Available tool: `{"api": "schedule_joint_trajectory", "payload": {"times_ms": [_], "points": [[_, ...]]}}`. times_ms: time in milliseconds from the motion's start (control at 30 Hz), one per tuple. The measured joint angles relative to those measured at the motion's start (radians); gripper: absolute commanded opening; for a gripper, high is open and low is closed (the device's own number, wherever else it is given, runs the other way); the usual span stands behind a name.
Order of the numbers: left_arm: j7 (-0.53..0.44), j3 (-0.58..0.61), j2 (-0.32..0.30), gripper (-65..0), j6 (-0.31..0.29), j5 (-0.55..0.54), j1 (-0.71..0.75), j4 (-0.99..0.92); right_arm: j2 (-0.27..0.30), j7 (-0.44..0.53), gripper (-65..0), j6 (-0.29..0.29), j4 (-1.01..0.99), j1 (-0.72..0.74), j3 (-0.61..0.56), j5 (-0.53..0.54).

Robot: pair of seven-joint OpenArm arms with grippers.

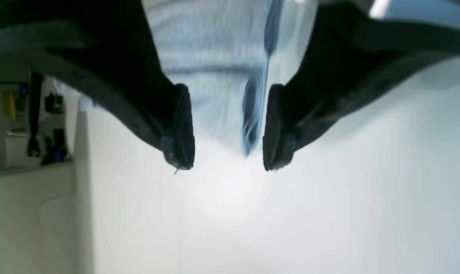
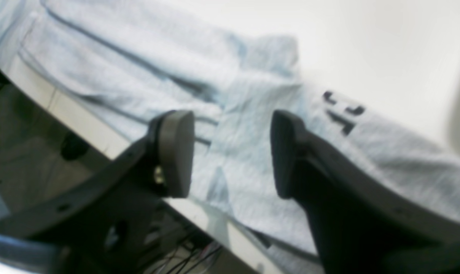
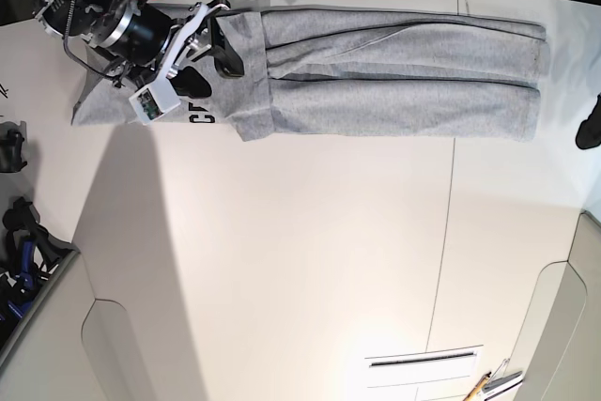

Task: Fold the T-shirt properly
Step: 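Grasp the sleeve end with the right gripper and fold it inward, then grasp the shirt end with the left gripper and fold it toward the right gripper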

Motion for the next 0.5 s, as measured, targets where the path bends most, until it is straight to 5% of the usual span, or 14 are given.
{"api": "schedule_joint_trajectory", "payload": {"times_ms": [200, 500], "points": [[-0.144, 0.0, 0.065, -32.3, 0.0, 0.195, 0.082, 0.0, 0.0, 0.018, -33.3, 0.0, 0.0, 0.06, 0.002, -0.037], [-0.16, 0.023, 0.158, -32.3, 0.0, 0.188, 0.093, 0.0, 0.0, 0.044, -33.3, 0.0, 0.0, 0.068, 0.002, -0.096]]}}
